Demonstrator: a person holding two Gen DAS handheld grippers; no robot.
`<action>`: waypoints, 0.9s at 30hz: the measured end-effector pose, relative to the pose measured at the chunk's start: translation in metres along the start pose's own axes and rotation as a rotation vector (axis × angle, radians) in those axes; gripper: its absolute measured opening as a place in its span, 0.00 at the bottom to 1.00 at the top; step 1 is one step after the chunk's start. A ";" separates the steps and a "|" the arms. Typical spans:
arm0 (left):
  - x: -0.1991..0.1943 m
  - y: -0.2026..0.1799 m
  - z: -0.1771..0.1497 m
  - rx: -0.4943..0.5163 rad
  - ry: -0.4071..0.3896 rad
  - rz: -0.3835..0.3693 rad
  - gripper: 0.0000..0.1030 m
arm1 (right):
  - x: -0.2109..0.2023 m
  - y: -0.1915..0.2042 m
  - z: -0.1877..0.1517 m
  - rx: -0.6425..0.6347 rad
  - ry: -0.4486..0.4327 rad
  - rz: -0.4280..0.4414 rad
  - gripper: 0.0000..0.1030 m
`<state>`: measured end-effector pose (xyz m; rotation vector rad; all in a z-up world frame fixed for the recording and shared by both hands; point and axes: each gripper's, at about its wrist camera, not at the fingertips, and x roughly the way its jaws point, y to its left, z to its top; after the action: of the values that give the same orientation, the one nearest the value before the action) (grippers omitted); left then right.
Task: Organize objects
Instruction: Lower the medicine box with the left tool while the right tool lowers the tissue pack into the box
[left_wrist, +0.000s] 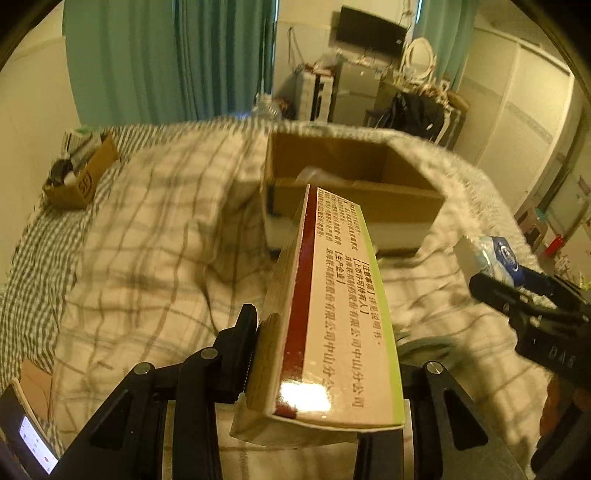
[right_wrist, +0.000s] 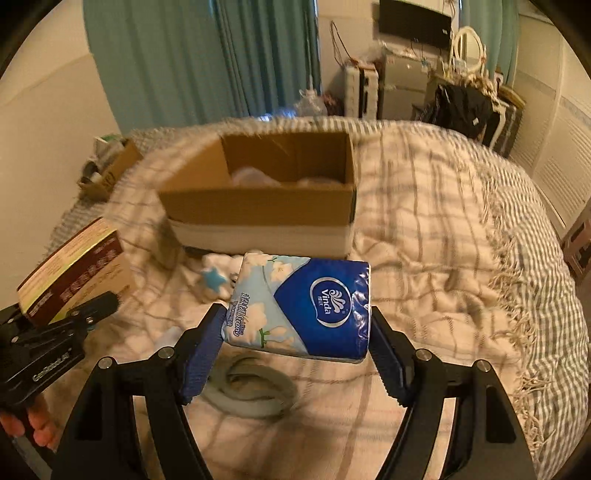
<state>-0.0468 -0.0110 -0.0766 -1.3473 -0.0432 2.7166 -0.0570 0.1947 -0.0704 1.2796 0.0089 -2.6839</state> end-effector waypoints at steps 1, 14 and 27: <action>-0.007 -0.002 0.005 0.004 -0.015 -0.001 0.35 | -0.011 0.003 0.002 -0.011 -0.022 -0.001 0.72; -0.049 -0.032 0.085 0.069 -0.137 -0.049 0.35 | -0.083 0.014 0.069 -0.106 -0.189 0.019 0.72; 0.046 -0.036 0.162 0.085 -0.063 -0.049 0.35 | 0.006 -0.002 0.166 -0.088 -0.136 0.024 0.72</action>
<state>-0.2002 0.0336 -0.0124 -1.2220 0.0328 2.6876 -0.1890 0.1827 0.0302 1.0637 0.0928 -2.7115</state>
